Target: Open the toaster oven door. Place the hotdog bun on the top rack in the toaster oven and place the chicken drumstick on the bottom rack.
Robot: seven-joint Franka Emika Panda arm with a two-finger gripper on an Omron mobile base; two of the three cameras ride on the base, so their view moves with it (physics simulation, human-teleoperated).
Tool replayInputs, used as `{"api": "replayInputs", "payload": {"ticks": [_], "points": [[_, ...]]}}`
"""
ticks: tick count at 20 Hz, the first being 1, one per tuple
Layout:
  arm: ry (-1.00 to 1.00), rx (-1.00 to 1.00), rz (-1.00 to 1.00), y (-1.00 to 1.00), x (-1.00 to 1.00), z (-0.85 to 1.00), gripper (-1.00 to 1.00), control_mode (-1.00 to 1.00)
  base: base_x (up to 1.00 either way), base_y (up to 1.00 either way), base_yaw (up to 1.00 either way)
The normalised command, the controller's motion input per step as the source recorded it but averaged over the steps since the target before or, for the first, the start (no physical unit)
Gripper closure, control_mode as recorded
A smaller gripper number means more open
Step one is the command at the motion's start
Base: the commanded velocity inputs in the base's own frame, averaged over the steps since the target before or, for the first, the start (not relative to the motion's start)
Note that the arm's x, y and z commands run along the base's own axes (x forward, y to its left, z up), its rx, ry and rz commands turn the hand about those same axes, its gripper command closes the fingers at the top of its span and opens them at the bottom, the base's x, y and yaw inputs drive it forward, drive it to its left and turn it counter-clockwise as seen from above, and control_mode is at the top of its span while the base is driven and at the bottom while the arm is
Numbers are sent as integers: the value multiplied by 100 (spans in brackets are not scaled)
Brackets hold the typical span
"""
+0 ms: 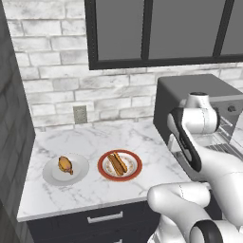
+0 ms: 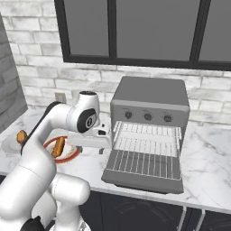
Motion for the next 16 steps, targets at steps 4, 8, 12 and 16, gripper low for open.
{"api": "replayInputs", "payload": {"ticks": [4,8,12,16], "points": [[0,0,9,16,-7,0,-100,-100,0,0,0],[0,0,8,17,-7,0,-100,-100,0,0,0],[0,0,9,17,-7,0,-100,-100,0,0,0],[0,0,8,21,-7,0,-100,-100,0,0,0]]}}
